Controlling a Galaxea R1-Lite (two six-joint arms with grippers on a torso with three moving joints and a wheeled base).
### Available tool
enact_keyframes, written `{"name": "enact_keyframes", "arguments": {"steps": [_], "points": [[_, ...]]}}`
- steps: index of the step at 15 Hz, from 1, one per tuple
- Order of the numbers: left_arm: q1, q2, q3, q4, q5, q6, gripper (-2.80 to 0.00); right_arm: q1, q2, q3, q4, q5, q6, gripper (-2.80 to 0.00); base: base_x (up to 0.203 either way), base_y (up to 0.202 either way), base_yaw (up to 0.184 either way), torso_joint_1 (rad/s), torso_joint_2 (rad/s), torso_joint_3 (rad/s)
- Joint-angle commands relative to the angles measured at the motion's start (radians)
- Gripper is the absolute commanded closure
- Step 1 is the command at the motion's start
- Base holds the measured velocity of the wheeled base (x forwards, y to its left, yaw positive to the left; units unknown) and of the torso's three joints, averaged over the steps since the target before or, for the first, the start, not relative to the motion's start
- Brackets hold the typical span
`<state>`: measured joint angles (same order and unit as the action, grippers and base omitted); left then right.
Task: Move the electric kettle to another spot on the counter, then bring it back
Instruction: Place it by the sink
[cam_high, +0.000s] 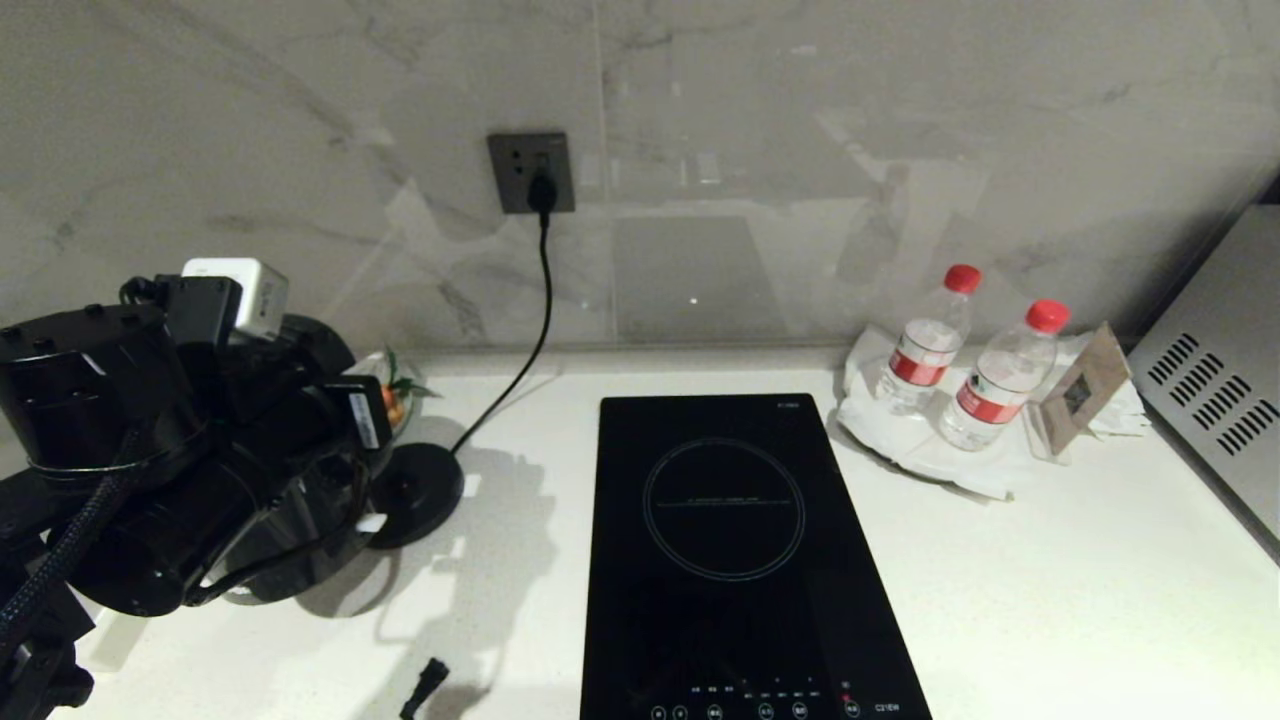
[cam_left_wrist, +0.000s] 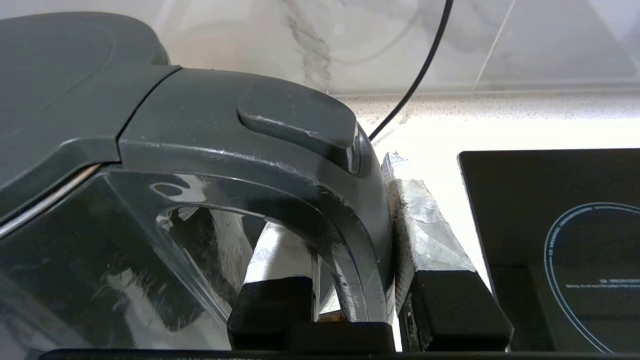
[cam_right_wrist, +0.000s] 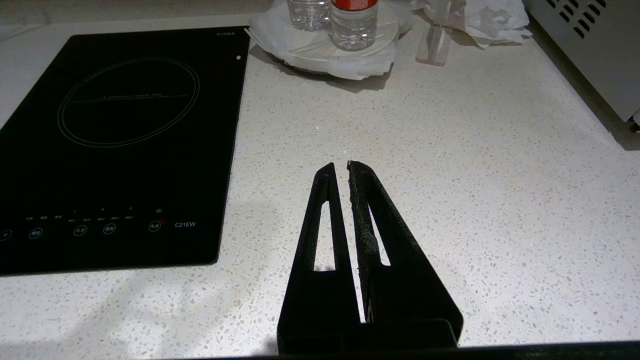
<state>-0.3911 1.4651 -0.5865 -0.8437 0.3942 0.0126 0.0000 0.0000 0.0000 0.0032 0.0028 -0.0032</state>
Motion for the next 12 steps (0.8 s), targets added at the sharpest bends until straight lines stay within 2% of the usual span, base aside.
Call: {"name": "enact_keyframes", "arguments": {"steps": [1, 12], "points": [[0.000, -0.006, 0.016, -0.006, 0.003, -0.007, 0.00, 0.000, 0.001, 0.000, 0.000, 0.000, 0.000, 0.00, 0.000, 0.000, 0.000, 0.002, -0.01, 0.154], [0.000, -0.026, 0.071, -0.006, 0.005, -0.033, 0.00, 0.000, 0.000, 0.000, 0.000, 0.000, 0.000, 0.00, 0.000, 0.000, 0.000, -0.001, 0.00, 0.199]]}}
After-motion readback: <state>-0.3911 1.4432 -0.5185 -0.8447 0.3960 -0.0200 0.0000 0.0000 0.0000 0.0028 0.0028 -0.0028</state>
